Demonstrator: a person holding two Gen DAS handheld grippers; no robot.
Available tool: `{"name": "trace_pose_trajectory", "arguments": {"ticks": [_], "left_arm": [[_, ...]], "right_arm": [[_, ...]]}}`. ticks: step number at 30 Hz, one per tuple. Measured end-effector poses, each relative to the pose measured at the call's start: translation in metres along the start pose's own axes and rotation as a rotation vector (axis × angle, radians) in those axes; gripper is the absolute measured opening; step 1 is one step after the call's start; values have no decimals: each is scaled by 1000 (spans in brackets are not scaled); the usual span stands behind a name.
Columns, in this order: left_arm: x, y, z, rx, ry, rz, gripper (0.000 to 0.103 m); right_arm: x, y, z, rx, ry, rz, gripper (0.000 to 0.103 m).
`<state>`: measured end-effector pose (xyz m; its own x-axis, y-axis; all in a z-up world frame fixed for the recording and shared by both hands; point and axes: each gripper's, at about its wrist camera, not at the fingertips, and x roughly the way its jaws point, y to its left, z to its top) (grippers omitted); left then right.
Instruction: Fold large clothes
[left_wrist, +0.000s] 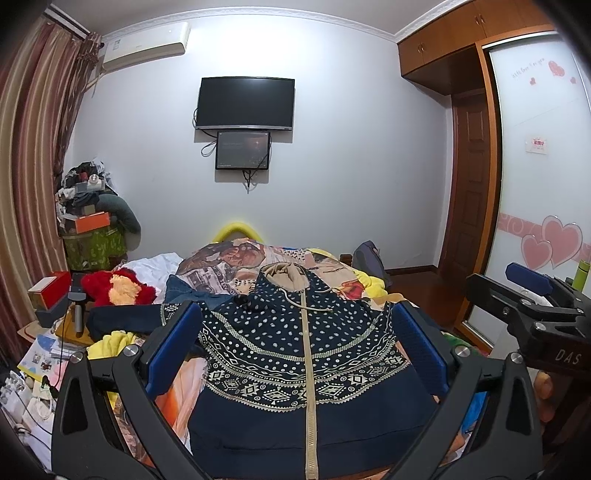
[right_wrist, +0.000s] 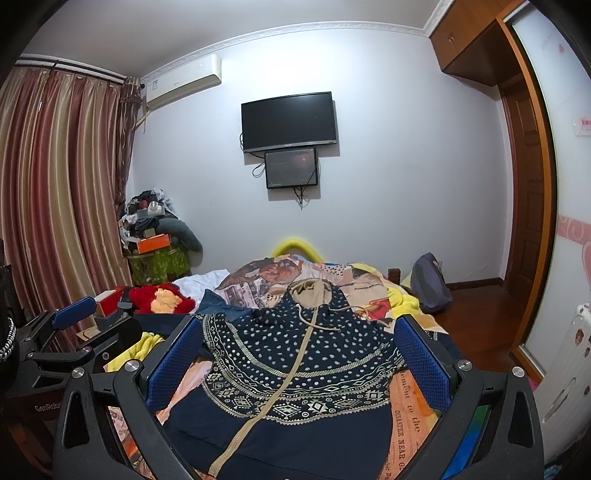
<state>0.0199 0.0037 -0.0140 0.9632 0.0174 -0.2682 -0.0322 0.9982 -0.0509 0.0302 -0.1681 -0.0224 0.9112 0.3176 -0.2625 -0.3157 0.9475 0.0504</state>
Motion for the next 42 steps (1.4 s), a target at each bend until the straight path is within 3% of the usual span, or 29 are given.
{"name": "trace_pose_trajectory", "arguments": {"ticks": [27, 34, 39, 42], "left_arm": [[14, 12, -2, -15, 10, 16, 103], [51, 39, -3, -18, 19, 81, 103], [110, 86, -14, -63, 82, 142, 103], [153, 124, -29, -98, 161, 196, 103]], "right_arm": [[20, 1, -4, 1, 36, -8, 103], [65, 2, -4, -5, 91, -9, 103], [126, 0, -6, -1, 158, -12, 103], [172, -4, -11, -3, 201, -20, 103]]}}
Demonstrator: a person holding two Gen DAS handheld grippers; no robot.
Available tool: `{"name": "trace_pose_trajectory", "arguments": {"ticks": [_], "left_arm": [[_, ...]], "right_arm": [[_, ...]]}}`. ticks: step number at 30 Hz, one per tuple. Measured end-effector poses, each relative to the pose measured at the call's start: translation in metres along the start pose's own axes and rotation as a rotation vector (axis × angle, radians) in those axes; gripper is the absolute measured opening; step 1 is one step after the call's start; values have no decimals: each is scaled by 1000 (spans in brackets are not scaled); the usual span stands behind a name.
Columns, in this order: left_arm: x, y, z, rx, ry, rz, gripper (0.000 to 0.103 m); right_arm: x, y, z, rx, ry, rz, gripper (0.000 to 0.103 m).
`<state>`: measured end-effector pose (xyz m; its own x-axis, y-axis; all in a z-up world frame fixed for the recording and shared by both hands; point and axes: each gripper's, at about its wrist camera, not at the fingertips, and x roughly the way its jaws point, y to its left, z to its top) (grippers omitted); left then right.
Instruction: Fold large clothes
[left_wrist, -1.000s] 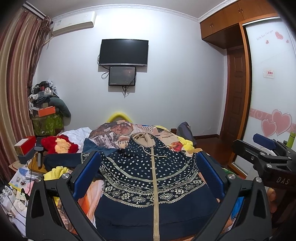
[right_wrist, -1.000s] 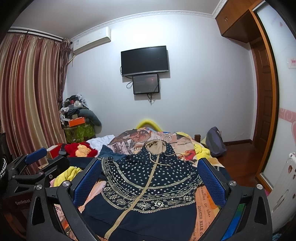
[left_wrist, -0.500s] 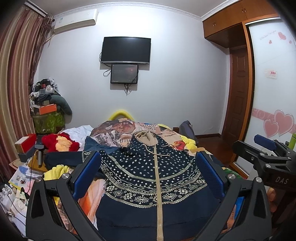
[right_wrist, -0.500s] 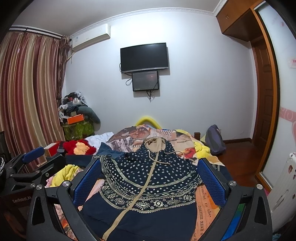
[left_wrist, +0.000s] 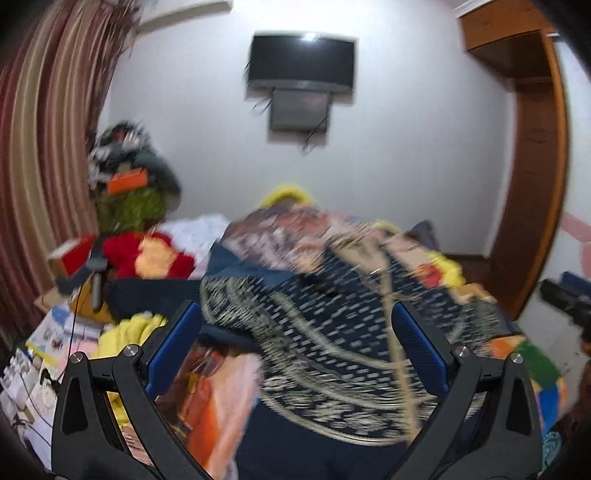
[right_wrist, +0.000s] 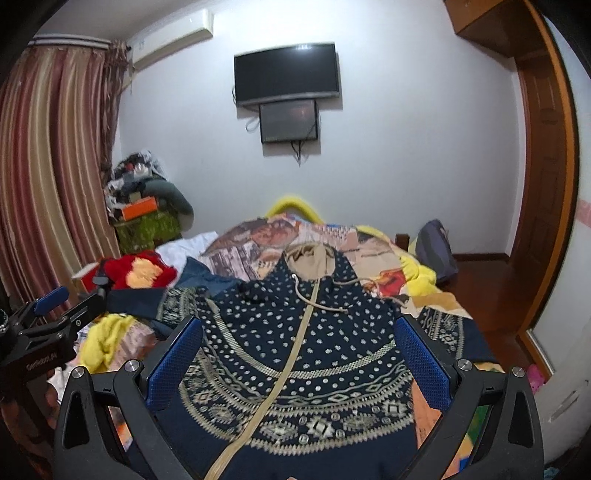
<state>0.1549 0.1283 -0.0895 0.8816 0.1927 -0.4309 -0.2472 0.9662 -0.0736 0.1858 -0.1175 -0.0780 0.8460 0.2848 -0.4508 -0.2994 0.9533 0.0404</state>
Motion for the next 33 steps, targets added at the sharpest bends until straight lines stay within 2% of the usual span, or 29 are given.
{"name": "trace_pose_trajectory", "arguments": {"ticks": [2, 9, 14, 16, 20, 24, 26, 28, 30, 32, 33], "left_arm": [[37, 28, -6, -46, 59, 30, 103], [127, 112, -35, -189, 236, 83, 103], [183, 142, -47, -252, 339, 22, 103], [206, 152, -49, -304, 381, -32, 103], [247, 175, -52, -388, 439, -66, 91], [272, 198, -55, -484, 451, -77, 87], [282, 211, -58, -536, 454, -80, 82], [293, 223, -59, -569, 452, -58, 73], [298, 229, -56, -567, 434, -48, 70], [303, 232, -51, -542, 415, -23, 63], [304, 230, -46, -506, 401, 5, 56]], "right_arm": [[28, -2, 1, -9, 26, -12, 103], [141, -2, -9, -79, 164, -47, 103], [214, -3, -23, -131, 249, -44, 103], [240, -4, -27, -131, 291, -26, 103], [292, 0, -32, -131, 360, 3, 103], [324, 7, -34, -132, 398, 32, 103], [338, 10, -35, -138, 415, 40, 103], [348, 13, -35, -134, 428, 51, 103], [354, 16, -36, -121, 440, 67, 103], [357, 19, -37, -116, 447, 80, 103], [358, 21, -37, -119, 449, 82, 103]]}}
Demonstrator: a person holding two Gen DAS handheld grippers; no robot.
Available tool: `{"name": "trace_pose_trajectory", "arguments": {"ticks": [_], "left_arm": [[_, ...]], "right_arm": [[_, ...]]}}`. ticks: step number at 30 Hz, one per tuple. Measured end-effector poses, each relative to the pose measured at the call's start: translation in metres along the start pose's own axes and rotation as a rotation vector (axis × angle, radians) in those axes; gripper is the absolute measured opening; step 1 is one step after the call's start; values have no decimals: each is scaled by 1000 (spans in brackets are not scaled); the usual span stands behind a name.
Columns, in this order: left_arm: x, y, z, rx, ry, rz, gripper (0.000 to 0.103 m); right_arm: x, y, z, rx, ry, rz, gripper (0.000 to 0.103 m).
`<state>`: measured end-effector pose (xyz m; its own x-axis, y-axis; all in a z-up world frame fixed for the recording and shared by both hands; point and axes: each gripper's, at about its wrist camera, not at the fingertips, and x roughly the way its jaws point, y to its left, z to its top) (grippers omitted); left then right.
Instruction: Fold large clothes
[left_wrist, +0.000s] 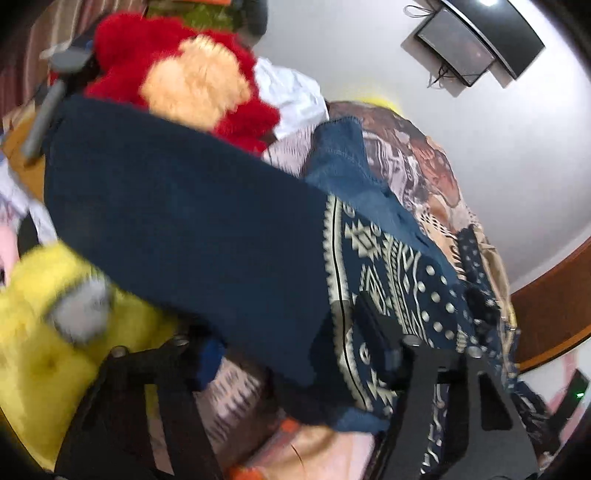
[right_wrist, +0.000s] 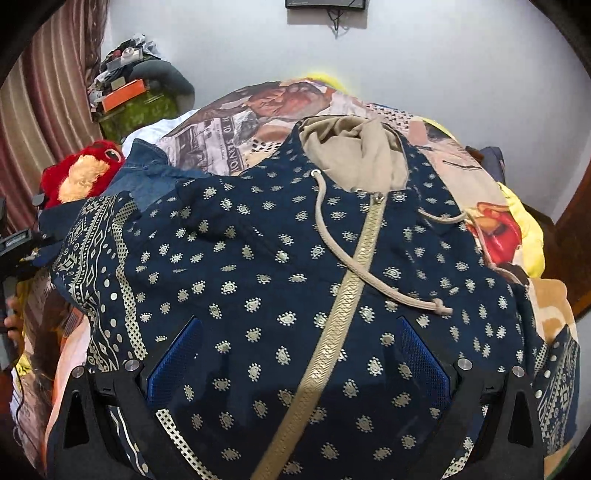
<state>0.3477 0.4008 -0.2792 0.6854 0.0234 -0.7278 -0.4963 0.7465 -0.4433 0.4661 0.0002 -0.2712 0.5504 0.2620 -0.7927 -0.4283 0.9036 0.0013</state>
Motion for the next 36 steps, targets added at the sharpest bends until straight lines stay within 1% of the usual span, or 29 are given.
{"name": "trace_pose_trajectory", "arguments": {"ticks": [1, 2, 3, 4, 5, 6, 7, 8, 9, 12, 13, 15, 17, 20, 22, 23, 25, 28, 29, 30, 31, 32, 36], "left_arm": [[1, -4, 3, 28, -16, 34, 47], [2, -8, 4, 63, -31, 75, 41], [3, -14, 6, 104, -42, 128, 28], [4, -21, 7, 153, -52, 191, 17], [5, -30, 6, 214, -68, 255, 15], [3, -39, 5, 264, -86, 297, 13], [1, -48, 4, 312, -110, 326, 10], [-4, -57, 4, 352, -135, 340, 9], [-10, -67, 5, 374, -157, 335, 6], [-30, -93, 19, 400, -207, 292, 5], [-37, -104, 26, 409, -222, 271, 3], [-50, -124, 31, 430, -244, 224, 3], [-60, -152, 32, 471, -266, 187, 3], [-70, -201, 25, 555, -283, 124, 3], [-68, -235, 11, 617, -265, 58, 3], [-67, -246, 4, 639, -256, 41, 3], [-54, -270, -15, 684, -210, 6, 3], [-28, -296, -49, 718, -112, -51, 3], [-19, -303, -60, 726, -72, -69, 3], [-6, -309, -76, 735, -16, -86, 3], [0, -313, -86, 741, 14, -91, 3], [13, -317, -102, 754, 61, -93, 3], [49, -320, -148, 804, 180, -44, 3]], "right_arm": [[1, 1, 1, -4, 1, 0, 103], [2, 3, 1, -10, 3, -1, 103], [1, 3, 0, -12, 3, 1, 103], [0, 4, 1, -13, 3, 2, 103], [-1, 3, 1, -12, 3, 4, 103], [-2, 3, 0, -11, 2, 7, 103], [-4, 3, 0, -10, 2, 9, 103], [-7, 3, 1, -9, 0, 11, 103], [-9, 2, 1, -9, -2, 13, 103], [-20, -1, 1, -5, -16, 13, 103], [-25, -3, 1, -3, -21, 13, 103], [-34, -6, 1, 4, -32, 15, 103], [-45, -10, 1, 6, -47, 15, 103], [-62, -16, 0, -1, -69, 10, 103], [-72, -22, -1, -4, -82, 6, 103], [-76, -25, -2, -4, -88, 3, 103], [-83, -30, -5, -3, -96, -3, 103], [-90, -41, -12, -4, -94, -19, 103], [-91, -44, -15, -4, -92, -24, 103], [-92, -49, -18, 0, -88, -27, 103], [-93, -53, -21, 5, -85, -27, 103], [-94, -58, -25, 14, -80, -26, 103], [-96, -83, -43, 69, -52, -22, 103]]}}
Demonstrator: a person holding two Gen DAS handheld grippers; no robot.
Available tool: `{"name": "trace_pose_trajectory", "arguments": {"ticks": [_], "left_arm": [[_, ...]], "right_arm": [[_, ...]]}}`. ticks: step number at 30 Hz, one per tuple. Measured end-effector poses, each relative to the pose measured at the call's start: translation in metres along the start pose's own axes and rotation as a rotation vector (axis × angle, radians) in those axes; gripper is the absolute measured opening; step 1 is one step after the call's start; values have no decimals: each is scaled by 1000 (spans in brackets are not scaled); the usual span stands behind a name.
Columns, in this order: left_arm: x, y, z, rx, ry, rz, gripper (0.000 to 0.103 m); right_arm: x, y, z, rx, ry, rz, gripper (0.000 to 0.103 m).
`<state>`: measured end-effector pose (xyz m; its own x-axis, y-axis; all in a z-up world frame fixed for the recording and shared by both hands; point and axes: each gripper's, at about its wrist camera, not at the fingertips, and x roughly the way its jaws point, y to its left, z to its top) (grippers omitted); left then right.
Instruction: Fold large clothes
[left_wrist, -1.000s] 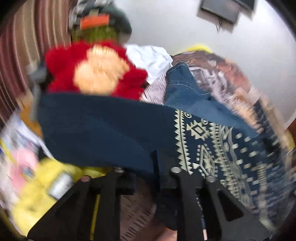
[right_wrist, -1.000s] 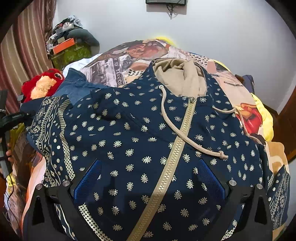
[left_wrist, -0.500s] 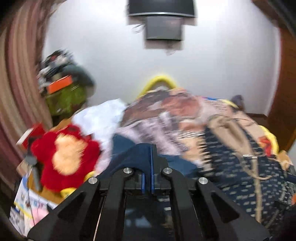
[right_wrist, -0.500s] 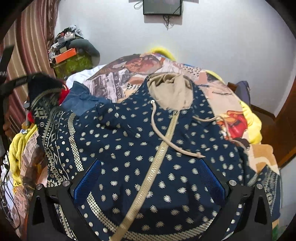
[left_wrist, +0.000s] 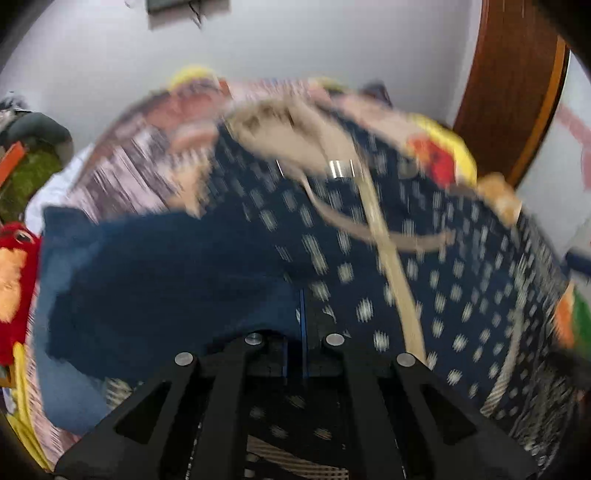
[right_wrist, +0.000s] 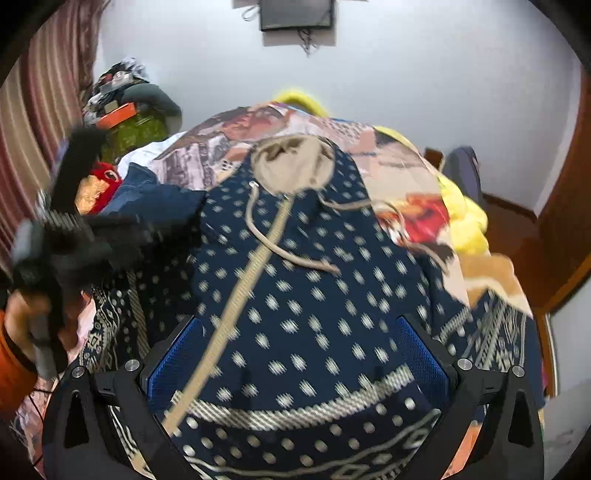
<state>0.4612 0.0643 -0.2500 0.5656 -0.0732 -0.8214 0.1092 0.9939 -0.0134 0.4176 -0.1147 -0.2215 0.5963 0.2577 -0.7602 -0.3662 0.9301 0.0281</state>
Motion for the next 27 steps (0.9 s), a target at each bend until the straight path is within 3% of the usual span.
{"name": "trace_pose_trajectory", "arguments": {"ticks": [3, 5, 6, 7, 9, 14, 19, 21, 23, 27], "left_arm": [[14, -6, -17, -12, 22, 16, 4], [10, -6, -21, -29, 26, 13, 11], [7, -5, -23, -53, 56, -8, 21], [5, -6, -25, -62, 70, -25, 37], [-4, -4, -32, -78, 94, -69, 57], [-38, 13, -42, -101, 82, -77, 60], [-82, 74, -48, -245, -10, -37, 78], [-87, 105, -48, -312, -36, -5, 92], [-85, 135, -50, -378, -40, 19, 92], [-57, 186, -59, -513, 33, -10, 92]], "right_arm": [[0, -15, -12, 43, 24, -1, 103], [0, -22, -18, 55, 43, -8, 103], [1, -26, -21, 61, 57, -13, 103], [1, -28, -23, 66, 72, -17, 103], [1, -32, -27, 75, 89, -18, 103], [-8, -35, -31, 85, 86, -25, 103], [-12, -27, -25, 81, 74, -8, 103], [-10, -21, -22, 71, 68, -6, 103], [-6, -15, -18, 59, 65, -3, 103], [9, -5, -13, 53, 68, 13, 103]]}}
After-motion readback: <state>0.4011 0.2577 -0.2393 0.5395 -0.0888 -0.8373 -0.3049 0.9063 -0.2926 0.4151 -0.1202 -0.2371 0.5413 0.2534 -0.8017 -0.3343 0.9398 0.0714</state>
